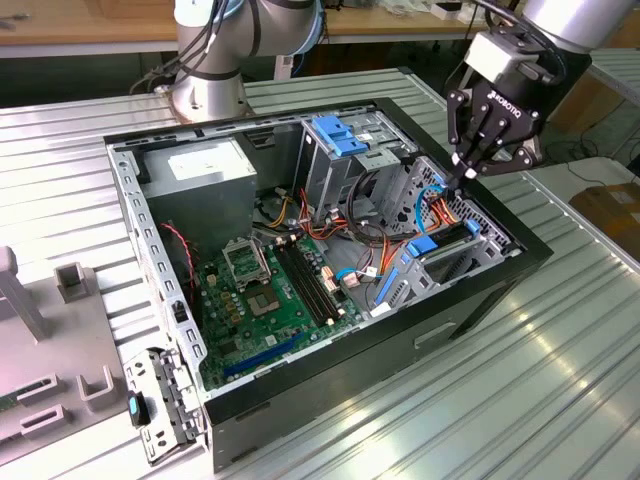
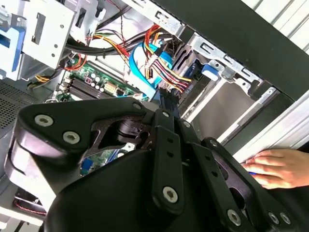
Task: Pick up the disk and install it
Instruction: 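Insert the second disk wire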
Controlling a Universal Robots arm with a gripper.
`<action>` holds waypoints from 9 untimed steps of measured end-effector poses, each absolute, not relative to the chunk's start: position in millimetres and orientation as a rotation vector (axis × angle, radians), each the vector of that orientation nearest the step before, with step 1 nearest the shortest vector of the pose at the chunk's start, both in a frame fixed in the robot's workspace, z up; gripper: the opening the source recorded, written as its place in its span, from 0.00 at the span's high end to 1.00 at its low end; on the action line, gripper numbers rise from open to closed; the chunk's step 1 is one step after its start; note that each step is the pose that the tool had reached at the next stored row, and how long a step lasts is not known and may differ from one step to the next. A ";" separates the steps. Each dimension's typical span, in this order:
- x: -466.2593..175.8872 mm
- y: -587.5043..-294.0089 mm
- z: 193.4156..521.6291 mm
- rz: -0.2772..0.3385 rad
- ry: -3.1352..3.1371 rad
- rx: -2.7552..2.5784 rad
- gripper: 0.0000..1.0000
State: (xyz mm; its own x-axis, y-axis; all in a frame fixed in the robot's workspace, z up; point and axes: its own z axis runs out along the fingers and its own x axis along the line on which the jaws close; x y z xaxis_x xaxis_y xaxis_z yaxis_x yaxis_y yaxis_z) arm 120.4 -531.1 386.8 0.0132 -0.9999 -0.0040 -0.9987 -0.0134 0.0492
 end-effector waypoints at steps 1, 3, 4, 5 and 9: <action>120.4 -531.1 386.4 -0.052 -2.181 2.210 0.89; 120.4 -531.2 383.9 -0.030 -2.172 2.199 0.76; 120.4 -531.0 383.0 -0.028 -2.171 2.199 0.71; 120.4 -530.9 382.3 -0.028 -2.171 2.199 0.71; 120.4 -529.3 380.4 -0.028 -2.171 2.198 0.64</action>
State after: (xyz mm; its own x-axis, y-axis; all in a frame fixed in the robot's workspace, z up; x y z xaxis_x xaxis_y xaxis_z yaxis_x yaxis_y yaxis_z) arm 120.4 -529.3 380.4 0.0133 -0.9996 0.0236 -0.9987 -0.0121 0.0495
